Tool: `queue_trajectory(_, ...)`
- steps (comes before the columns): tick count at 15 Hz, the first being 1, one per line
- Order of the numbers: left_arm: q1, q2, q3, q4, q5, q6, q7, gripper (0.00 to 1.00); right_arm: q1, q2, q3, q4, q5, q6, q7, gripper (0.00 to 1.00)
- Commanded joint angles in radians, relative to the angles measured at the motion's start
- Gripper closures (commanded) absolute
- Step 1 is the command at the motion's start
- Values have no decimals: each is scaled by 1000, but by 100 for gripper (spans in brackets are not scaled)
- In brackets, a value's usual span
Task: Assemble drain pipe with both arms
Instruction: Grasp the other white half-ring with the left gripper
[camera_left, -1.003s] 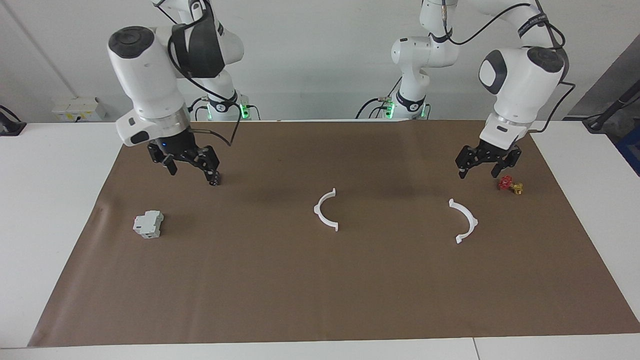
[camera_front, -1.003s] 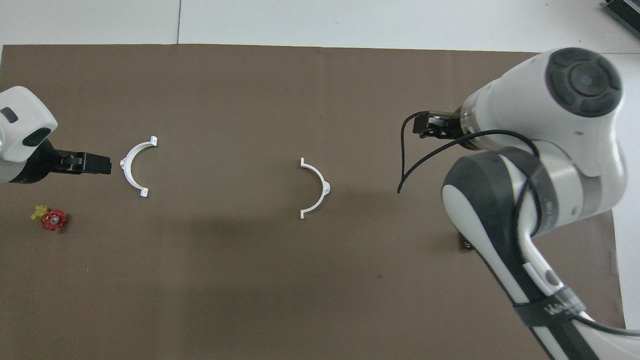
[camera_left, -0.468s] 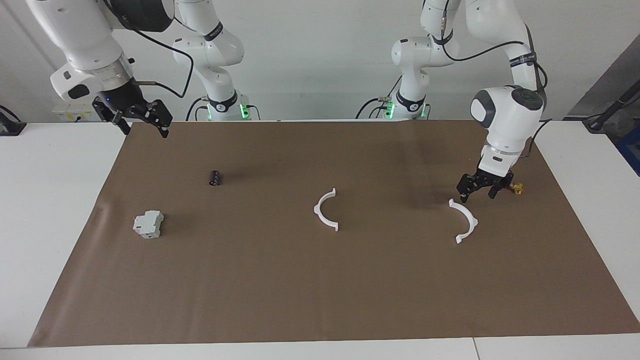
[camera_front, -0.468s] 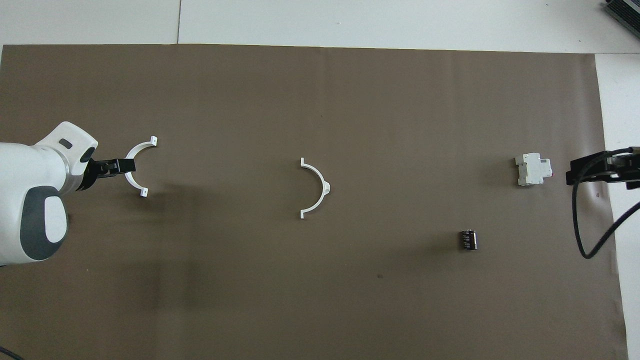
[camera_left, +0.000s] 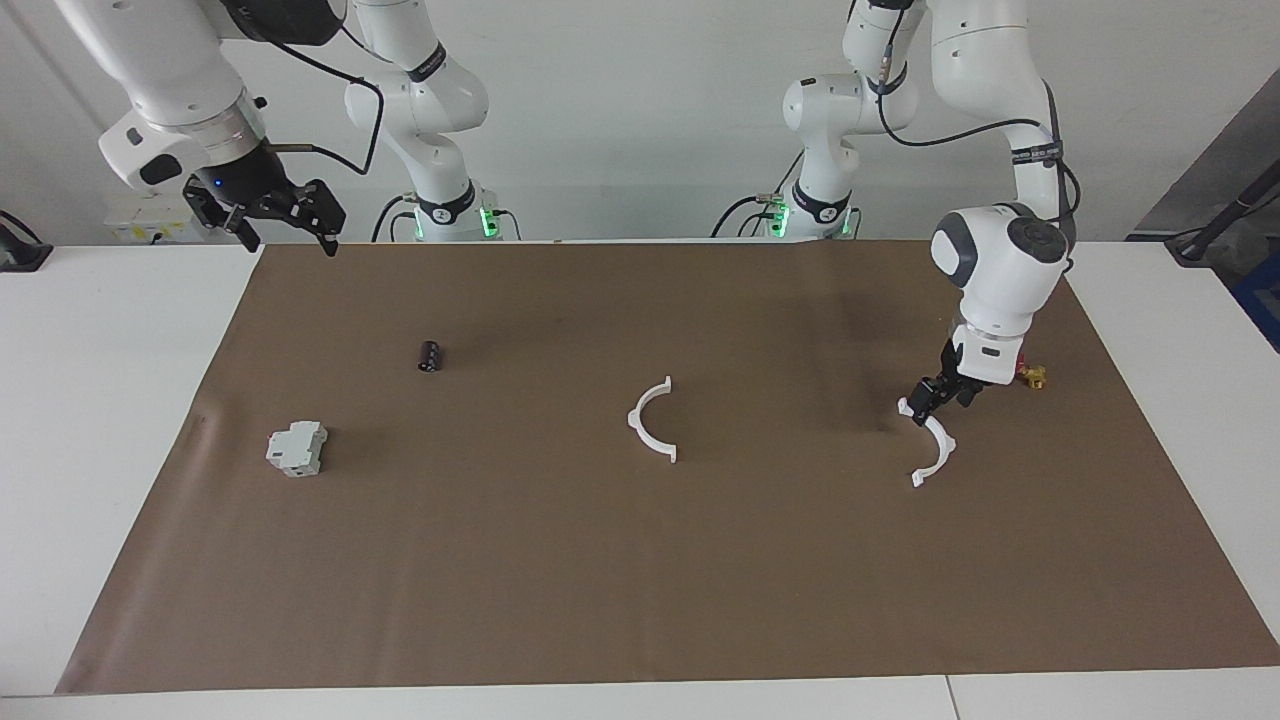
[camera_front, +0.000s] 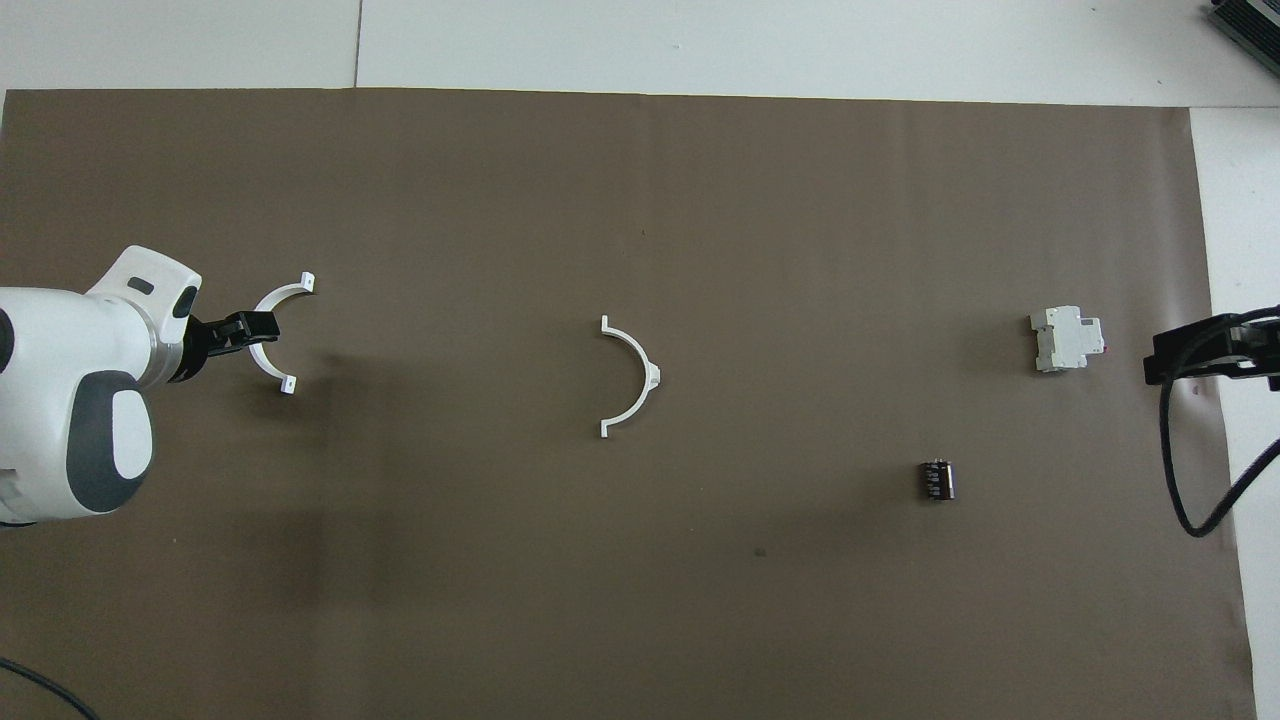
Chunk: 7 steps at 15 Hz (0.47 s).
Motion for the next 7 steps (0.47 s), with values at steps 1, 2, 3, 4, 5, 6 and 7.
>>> queue_trajectory(1,-2,0,-1,-22,-14,21,-31,0,-5,0,13,24,-33,5,-97,0)
queue_trajectory(2,1,0,-1,-27,-14,23,-31,0,-15,5,9,42,-33,-20,-101,0)
queue_trajectory(3,2,2,-1,-27,-14,23,-31,0,-21,3,2,38,-34,-14,-108,0)
queue_trajectory(4,3,3,-1,-27,-14,24,-31,0,-30,3,1,35,-33,-13,-108,0)
queue_trajectory(5,3,10,-1,-28,-14,26,-32,0,-31,2,2,32,-31,-11,-105,0)
queue_trajectory(6,3,14,-1,-29,-14,30,-32,0,-30,2,4,32,-22,-9,-99,0)
queue_trajectory(7,3,20,-1,-29,-14,35,-32,0,-31,2,4,32,-16,-9,-98,0)
